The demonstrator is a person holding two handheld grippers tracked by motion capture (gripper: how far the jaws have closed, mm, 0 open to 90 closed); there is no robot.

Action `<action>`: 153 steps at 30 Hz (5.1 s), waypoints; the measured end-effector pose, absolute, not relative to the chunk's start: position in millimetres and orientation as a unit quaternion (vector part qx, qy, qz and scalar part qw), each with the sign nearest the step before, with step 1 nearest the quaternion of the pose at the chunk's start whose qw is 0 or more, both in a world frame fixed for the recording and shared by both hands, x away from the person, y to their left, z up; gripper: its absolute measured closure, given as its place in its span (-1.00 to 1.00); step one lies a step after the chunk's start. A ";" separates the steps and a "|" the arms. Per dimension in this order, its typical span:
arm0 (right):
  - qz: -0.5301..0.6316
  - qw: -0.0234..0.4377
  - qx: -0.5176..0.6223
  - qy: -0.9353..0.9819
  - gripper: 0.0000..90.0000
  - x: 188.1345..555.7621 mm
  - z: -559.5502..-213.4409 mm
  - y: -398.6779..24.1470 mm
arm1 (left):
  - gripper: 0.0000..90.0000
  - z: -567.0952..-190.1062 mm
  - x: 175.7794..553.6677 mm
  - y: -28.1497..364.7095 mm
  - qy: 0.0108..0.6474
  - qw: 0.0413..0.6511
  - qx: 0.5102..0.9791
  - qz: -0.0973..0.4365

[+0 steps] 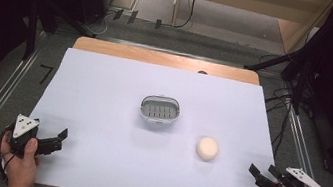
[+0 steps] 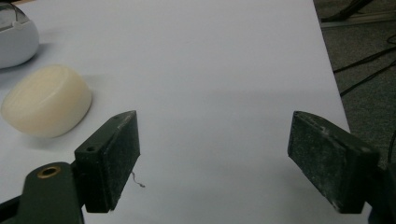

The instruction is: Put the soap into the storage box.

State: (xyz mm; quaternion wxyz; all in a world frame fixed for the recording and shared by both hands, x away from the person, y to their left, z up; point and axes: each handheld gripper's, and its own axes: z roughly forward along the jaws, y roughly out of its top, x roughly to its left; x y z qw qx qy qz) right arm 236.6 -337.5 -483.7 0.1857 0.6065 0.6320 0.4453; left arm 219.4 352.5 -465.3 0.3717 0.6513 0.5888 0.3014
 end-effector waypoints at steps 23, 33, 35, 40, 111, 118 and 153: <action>0.382 0.141 0.551 0.729 -0.70 250.7 -465.9 -274.2 | -0.99 -465.5 219.9 351.7 0.588 0.368 0.655 0.300; 0.379 0.119 0.525 0.753 -0.70 257.4 -462.5 -244.1 | -0.99 -465.5 221.3 352.9 0.592 0.366 0.656 0.293; 0.382 0.113 0.525 0.752 -0.70 259.0 -461.3 -240.5 | -0.99 -465.8 221.9 352.3 0.592 0.362 0.657 0.294; 0.374 0.106 0.518 0.762 -0.70 259.9 -460.0 -225.7 | -0.99 -466.2 224.0 352.5 0.597 0.356 0.659 0.289; 0.339 0.119 0.519 0.776 -0.44 303.2 -441.4 -158.6 | -0.99 -465.5 218.6 352.0 0.582 0.376 0.655 0.302; 0.345 0.116 0.520 0.773 -0.44 306.2 -438.5 -156.0 | -0.99 -465.3 218.5 351.9 0.581 0.374 0.657 0.302; 0.355 0.110 0.501 0.782 -0.44 320.7 -423.3 -135.5 | -0.99 -465.2 217.3 350.5 0.570 0.377 0.663 0.304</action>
